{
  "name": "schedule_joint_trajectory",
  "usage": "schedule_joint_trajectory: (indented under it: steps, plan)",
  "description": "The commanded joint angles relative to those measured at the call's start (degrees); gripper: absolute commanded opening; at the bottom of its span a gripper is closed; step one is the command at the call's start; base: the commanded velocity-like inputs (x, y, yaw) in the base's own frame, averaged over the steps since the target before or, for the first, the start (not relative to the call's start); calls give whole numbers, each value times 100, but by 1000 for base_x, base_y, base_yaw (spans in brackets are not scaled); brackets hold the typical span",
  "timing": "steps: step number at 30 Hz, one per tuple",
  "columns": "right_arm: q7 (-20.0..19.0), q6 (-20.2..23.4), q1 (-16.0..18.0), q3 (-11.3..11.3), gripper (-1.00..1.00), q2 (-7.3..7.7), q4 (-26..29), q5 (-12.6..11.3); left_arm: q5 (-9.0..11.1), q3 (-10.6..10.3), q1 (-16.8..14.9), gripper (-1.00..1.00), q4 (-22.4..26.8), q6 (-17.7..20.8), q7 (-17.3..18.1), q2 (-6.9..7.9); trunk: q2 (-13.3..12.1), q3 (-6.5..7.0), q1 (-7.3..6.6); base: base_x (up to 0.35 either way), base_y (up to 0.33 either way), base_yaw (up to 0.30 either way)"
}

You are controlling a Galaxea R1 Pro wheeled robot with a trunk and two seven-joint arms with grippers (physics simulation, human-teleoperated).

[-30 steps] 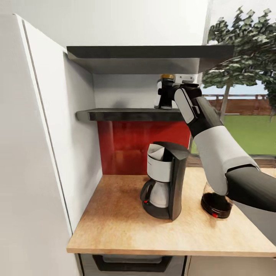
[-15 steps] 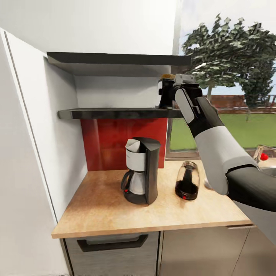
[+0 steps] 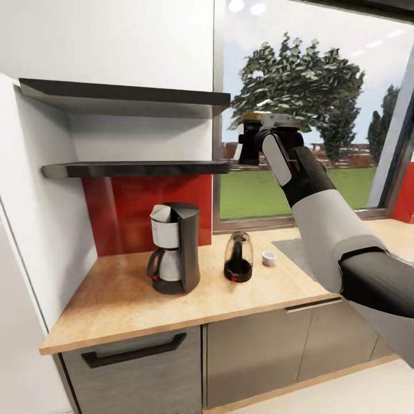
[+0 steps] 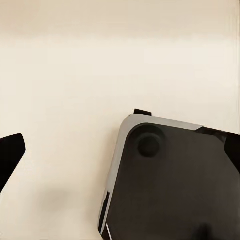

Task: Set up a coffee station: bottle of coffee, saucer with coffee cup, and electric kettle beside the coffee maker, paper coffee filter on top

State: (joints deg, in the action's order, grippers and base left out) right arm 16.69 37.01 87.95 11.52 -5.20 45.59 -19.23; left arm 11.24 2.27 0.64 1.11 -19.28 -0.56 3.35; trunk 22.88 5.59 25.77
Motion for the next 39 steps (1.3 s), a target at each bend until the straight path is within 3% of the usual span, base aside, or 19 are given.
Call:
schedule_joint_trajectory:
  steps: [1, 8, 19, 23, 26, 29, 33, 39]
  plan:
    - [62, 8, -1, 17, -100, 2, 3, -55, -5, 20, 6, 100, 12, -7, -6, -1, 4, -1, 1, -30, -19, -292]
    - [48, -26, -23, 10, -100, 29, 2, -62, -8, 19, 6, 100, 12, -14, 8, -1, 4, -1, 1, -4, -3, -265]
    - [19, -117, -1356, 9, -100, 1015, 2, -97, -8, 24, 6, 100, 12, -23, 12, -1, 4, -1, 1, 0, 0, -16]
    - [13, -580, -1680, 9, -100, 1092, -221, -98, -8, 20, 6, 100, 12, -25, 12, -6, 4, -1, 1, 0, 0, 0]
    - [-3, -1007, -1763, 15, -100, 1102, -1129, -85, -14, 19, 6, 100, 19, -30, 12, -9, 4, -1, 1, 0, 0, 0]
    - [-341, -1533, -1773, 17, -100, 1102, -1534, -80, -16, 19, 6, 100, 26, -32, 12, -9, 4, -1, 1, 0, 0, 0]
    - [-2094, -2398, -1778, 21, -100, 1102, -2491, -36, -23, 14, 6, 100, 35, -32, 12, -16, 4, -1, 1, 0, 0, 0]
    - [-2382, -2821, -1781, 23, -100, 1101, -2706, -37, -26, 23, 6, 100, 38, -32, 8, -18, 4, 0, 1, 0, 0, 1]
